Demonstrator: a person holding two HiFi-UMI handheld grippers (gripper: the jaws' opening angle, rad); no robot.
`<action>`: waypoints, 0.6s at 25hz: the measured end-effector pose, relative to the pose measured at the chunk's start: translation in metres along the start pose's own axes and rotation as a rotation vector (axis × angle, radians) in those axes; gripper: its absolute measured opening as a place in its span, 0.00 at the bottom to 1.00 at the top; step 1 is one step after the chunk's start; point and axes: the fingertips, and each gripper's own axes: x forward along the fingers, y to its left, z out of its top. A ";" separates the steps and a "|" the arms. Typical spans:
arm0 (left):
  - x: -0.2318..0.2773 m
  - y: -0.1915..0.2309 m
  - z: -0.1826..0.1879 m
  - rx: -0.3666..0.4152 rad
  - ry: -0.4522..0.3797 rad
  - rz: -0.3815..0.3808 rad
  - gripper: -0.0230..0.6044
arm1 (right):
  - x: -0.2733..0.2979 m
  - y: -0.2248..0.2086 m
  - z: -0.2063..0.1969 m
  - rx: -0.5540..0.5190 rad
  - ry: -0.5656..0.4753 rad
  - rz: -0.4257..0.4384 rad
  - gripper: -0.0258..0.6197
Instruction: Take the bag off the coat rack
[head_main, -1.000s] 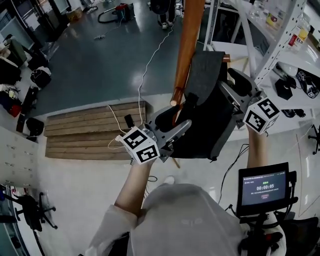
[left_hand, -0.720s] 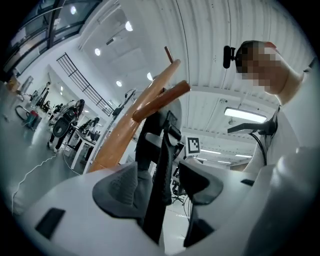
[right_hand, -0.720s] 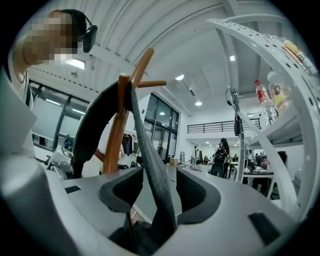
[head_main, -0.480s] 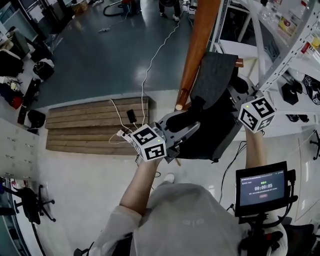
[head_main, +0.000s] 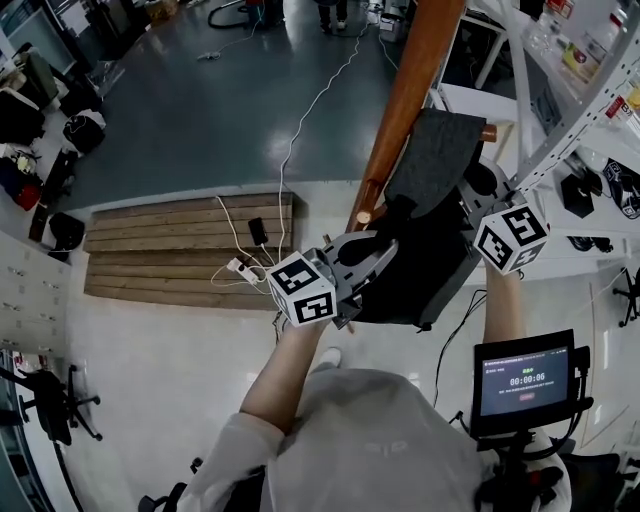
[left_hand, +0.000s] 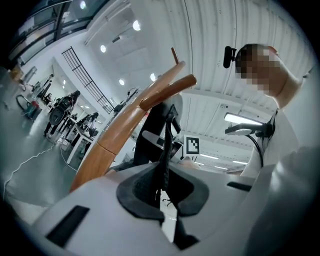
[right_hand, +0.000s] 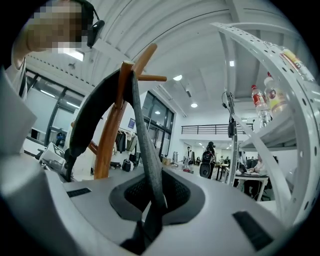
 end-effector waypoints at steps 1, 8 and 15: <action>0.000 0.001 -0.001 -0.012 -0.012 -0.006 0.05 | 0.000 0.000 -0.001 -0.002 -0.003 -0.003 0.10; 0.001 0.003 0.000 -0.048 -0.057 -0.034 0.05 | -0.003 -0.003 0.001 0.012 -0.018 -0.061 0.10; -0.003 0.002 0.005 -0.022 0.009 0.069 0.05 | -0.012 -0.010 0.014 0.114 -0.021 -0.167 0.10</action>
